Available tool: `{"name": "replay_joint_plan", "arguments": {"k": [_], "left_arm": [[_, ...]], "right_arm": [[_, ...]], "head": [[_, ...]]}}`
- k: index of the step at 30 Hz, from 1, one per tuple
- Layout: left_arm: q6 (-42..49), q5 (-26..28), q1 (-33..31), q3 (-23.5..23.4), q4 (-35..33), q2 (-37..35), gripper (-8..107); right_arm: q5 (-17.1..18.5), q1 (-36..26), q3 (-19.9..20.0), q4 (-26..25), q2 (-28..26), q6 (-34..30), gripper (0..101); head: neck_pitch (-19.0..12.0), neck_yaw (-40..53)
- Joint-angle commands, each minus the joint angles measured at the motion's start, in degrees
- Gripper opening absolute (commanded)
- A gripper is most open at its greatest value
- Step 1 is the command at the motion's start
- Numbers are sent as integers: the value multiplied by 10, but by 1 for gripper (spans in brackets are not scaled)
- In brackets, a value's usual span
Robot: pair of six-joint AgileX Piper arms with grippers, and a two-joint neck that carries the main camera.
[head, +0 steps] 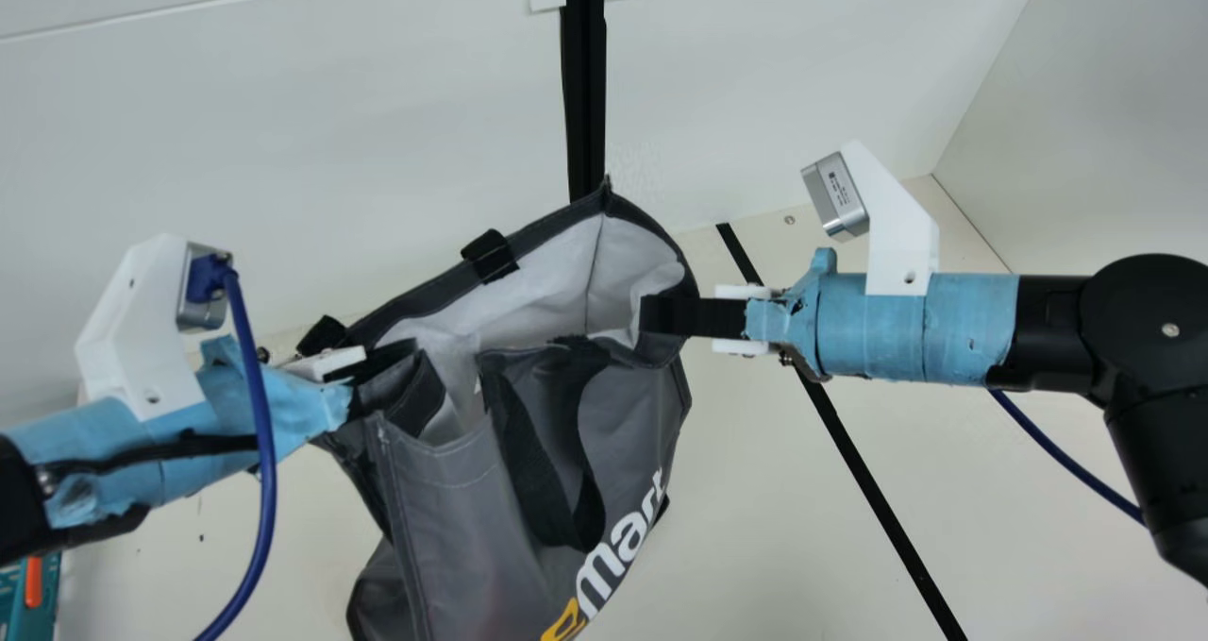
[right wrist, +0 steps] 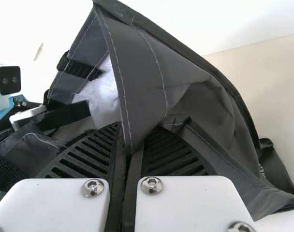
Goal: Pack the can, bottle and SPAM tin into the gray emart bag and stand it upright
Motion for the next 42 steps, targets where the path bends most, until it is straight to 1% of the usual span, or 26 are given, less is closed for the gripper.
{"name": "replay_joint_plan", "arguments": {"k": [1, 17, 26, 27, 30, 42], "left_arm": [[0, 0, 0, 0, 0, 0, 35], [0, 0, 0, 0, 0, 0, 89], [0, 0, 0, 0, 0, 0, 90], [-2, -1, -1, 14, 1, -14, 90], [2, -2, -3, 13, 1, -17, 90], [41, 7, -7, -34, -21, -22, 90]], "right_arm": [[0, 0, 0, 0, 0, 0, 0], [0, 0, 0, 0, 0, 0, 0], [0, 0, 0, 0, 0, 0, 0], [0, 0, 0, 0, 0, 0, 0], [0, 0, 0, 0, 0, 0, 0], [0, 0, 0, 0, 0, 0, 0]], "head": [[-13, -1], [-13, -1], [-13, -1], [-13, -1], [-13, -1], [-13, -1]]}}
